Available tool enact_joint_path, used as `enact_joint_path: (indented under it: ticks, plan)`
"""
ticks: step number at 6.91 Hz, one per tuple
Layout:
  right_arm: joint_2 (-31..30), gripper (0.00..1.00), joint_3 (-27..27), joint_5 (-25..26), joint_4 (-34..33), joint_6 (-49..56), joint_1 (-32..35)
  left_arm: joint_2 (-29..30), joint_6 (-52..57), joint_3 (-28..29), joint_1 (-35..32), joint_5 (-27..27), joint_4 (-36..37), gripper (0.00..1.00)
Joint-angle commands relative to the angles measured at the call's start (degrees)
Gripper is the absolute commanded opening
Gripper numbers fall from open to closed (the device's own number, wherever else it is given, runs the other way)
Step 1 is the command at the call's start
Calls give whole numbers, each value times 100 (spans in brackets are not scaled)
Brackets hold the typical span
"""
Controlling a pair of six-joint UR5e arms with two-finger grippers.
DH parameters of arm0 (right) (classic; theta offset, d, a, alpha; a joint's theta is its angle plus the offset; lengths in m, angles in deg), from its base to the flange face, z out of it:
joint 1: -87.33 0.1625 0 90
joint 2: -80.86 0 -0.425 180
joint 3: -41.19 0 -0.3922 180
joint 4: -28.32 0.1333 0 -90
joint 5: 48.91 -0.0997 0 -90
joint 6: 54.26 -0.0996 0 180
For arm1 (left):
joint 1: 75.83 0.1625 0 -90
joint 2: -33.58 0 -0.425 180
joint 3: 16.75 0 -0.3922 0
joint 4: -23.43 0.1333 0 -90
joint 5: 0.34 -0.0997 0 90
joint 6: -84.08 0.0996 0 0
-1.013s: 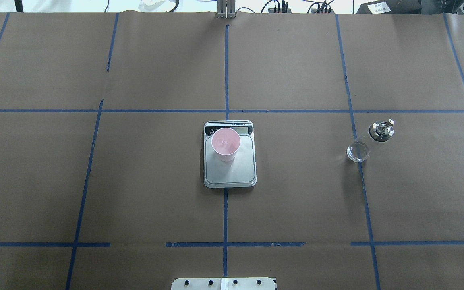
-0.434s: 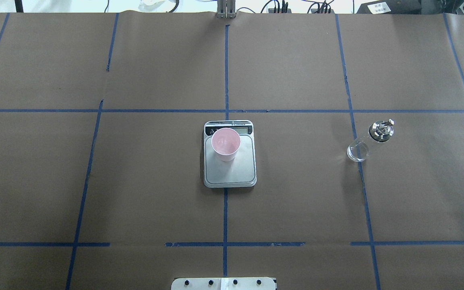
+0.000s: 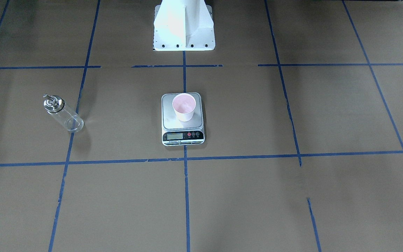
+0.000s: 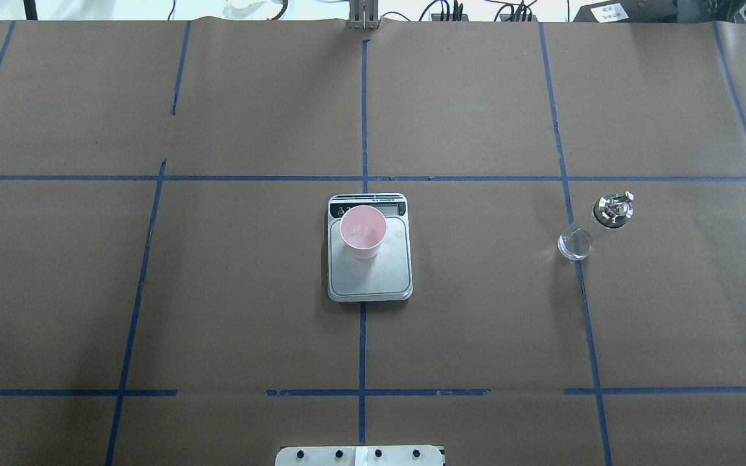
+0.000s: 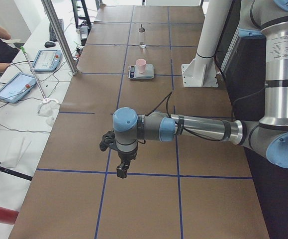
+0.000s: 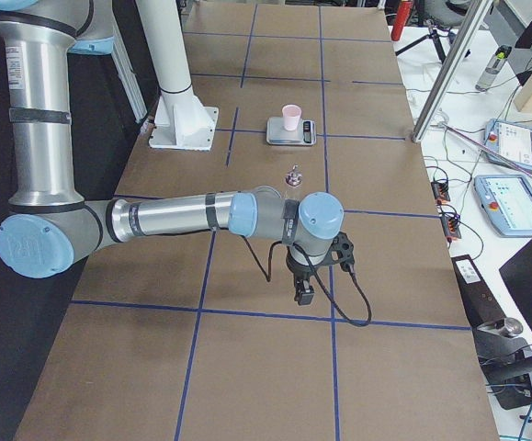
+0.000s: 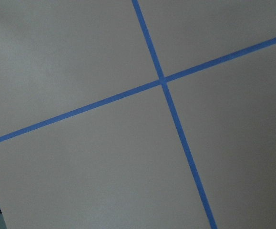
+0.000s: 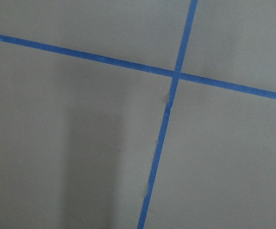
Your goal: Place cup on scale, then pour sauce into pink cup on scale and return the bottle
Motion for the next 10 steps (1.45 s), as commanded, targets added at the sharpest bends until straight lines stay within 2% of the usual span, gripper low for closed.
enact_joint_path:
  ticks: [1, 10]
  plan:
    - [-63, 100, 367, -27, 376, -57, -4, -307, 107, 138, -45, 217, -55, 100]
    - [16, 100, 394, -19, 394, -110, 22, -274, 28, 41, -54, 244, -73, 100]
